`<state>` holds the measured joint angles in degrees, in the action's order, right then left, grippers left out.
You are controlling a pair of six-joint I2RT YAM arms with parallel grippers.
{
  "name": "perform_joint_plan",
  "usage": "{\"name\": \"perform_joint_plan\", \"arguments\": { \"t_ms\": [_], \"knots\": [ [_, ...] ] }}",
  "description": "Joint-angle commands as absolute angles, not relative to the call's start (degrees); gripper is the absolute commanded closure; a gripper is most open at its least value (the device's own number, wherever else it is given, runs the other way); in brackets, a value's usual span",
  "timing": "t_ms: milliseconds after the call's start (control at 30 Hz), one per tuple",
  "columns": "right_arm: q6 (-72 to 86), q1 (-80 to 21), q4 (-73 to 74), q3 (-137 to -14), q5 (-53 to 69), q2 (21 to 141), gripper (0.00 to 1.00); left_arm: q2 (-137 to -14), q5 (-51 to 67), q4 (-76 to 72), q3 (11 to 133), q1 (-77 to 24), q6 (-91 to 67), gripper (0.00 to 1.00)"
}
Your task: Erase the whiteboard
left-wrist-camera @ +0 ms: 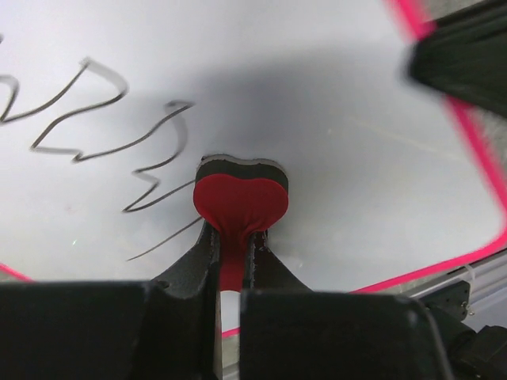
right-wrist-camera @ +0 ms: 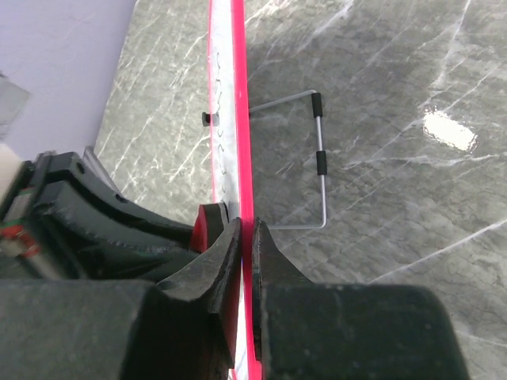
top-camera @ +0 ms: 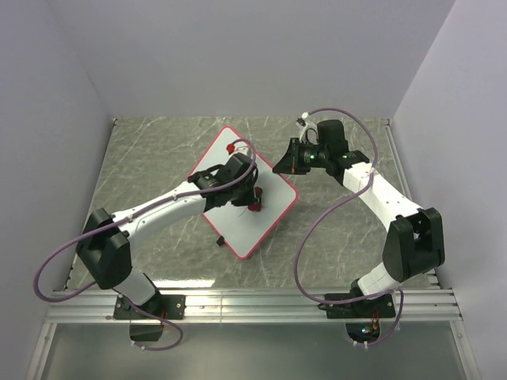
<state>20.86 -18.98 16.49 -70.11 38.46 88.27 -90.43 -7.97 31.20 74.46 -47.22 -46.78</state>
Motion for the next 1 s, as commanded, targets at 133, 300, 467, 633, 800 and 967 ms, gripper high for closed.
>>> {"name": "perform_joint_plan", "arguments": {
  "t_ms": [133,300,467,633,800,967],
  "knots": [
    [20.9,-20.7,19.0,-69.4,40.6,85.9,1.0,-84.9,-9.5,27.7,59.4,-40.5,-50.3,1.0],
    [20.7,-20.7,19.2,-69.2,40.9,85.7,1.0,-83.3,-9.8,26.8,53.5,-38.2,-52.3,1.0],
    [20.5,-20.6,19.8,-70.0,40.8,86.1,1.0,-81.7,-9.0,25.5,50.8,-37.9,-52.6,1.0],
    [21.1,-20.7,19.2,-70.4,41.3,86.7,1.0,-82.4,-7.7,24.7,54.7,-41.0,-53.4,1.0],
    [21.6,-20.7,19.2,-70.3,41.7,87.0,1.0,-86.3,-6.1,23.4,62.4,-46.0,-53.0,1.0],
    [21.6,-20.6,19.1,-69.9,41.7,86.7,1.0,-88.5,-4.4,20.3,69.1,-47.5,-52.7,1.0]
  ]
}}
